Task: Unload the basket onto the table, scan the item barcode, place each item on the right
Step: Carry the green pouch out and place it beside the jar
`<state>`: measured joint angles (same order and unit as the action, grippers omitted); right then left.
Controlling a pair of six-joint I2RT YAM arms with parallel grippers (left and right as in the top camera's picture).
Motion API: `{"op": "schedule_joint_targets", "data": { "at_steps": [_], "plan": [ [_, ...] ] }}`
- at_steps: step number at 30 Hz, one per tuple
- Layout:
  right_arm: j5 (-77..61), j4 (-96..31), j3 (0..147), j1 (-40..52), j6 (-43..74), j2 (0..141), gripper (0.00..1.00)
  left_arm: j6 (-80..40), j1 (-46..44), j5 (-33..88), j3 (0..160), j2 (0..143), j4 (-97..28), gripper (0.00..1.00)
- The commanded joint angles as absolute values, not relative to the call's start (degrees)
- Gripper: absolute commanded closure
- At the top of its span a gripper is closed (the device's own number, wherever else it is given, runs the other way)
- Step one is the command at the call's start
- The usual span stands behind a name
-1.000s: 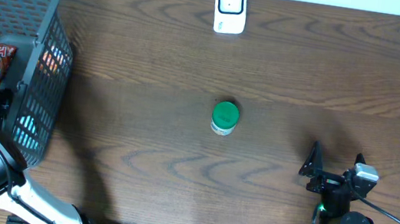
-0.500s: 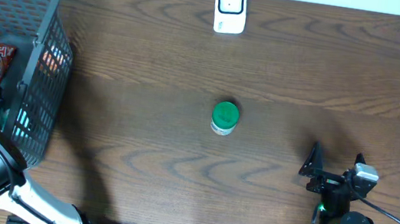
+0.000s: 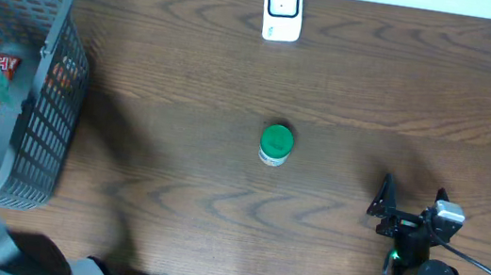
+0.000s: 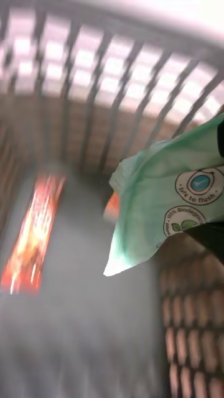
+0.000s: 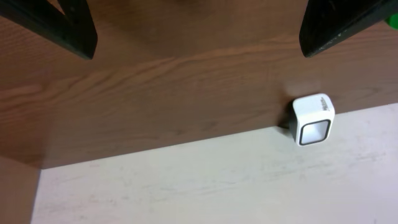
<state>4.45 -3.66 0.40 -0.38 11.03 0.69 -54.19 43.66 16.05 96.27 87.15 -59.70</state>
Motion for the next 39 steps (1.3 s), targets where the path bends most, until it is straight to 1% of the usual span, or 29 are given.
{"op": "schedule_joint_targets", "data": {
  "at_steps": [1, 5, 8, 11, 15, 18, 20, 23, 24, 25, 27, 31, 33, 39],
  "plan": [
    [4.38, -3.88, 0.32, 0.10, 10.20, 0.38, 0.01, -54.52, 43.59, 27.77, 97.54, 79.40, -57.19, 0.92],
    [4.38, -3.88, 0.32, 0.10, 10.20, 0.38, 0.01, -54.52, 41.39, 31.48, 97.54, 73.01, -56.21, 0.92],
    [4.38, -3.88, 0.32, 0.10, 10.20, 0.38, 0.01, -52.29, 35.68, 35.79, 97.51, 70.30, -55.75, 0.92],
    [4.38, -3.88, 0.32, 0.10, 10.20, 0.38, 0.01, -47.44, 27.35, 38.63, 97.41, 70.15, -55.09, 0.92],
    [4.38, -3.88, 0.32, 0.10, 10.20, 0.38, 0.01, -39.38, 14.04, 38.63, 96.82, 72.53, -55.18, 0.92],
    [4.38, -3.88, 0.32, 0.10, 10.20, 0.38, 0.01, -30.50, 4.84, 39.90, 96.47, 75.64, -55.37, 0.92],
    [4.38, -3.88, 0.32, 0.10, 10.20, 0.38, 0.01, -25.19, -0.40, 42.85, 96.44, 78.43, -55.61, 0.92],
    [4.38, -3.88, 0.32, 0.10, 10.20, 0.38, 0.01, -17.98, -5.91, 48.99, 96.44, 83.13, -55.79, 0.92],
    [4.38, -3.88, 0.32, 0.10, 10.20, 0.38, 0.01, -15.64, -7.09, 51.29, 96.44, 84.58, -56.03, 0.92],
    [4.38, -3.88, 0.32, 0.10, 10.20, 0.38, 0.01, -10.48, -8.75, 56.07, 96.44, 87.37, -56.99, 0.92],
    [4.38, -3.88, 0.32, 0.10, 10.20, 0.38, 0.01, -3.81, -10.31, 63.11, 96.44, 91.64, -59.22, 0.92],
    [4.38, -3.88, 0.32, 0.10, 10.20, 0.38, 0.01, 3.46, -11.25, 73.43, 96.44, 98.24, -62.35, 0.92],
    [4.38, -3.88, 0.32, 0.10, 10.20, 0.38, 0.01, 6.22, -11.51, 75.05, 96.44, 101.25, -63.20, 0.92],
    [4.38, -3.88, 0.32, 0.10, 10.20, 0.38, 0.01, 6.24, -11.66, 75.72, 96.44, 108.90, -64.25, 0.92]
  ]
}}
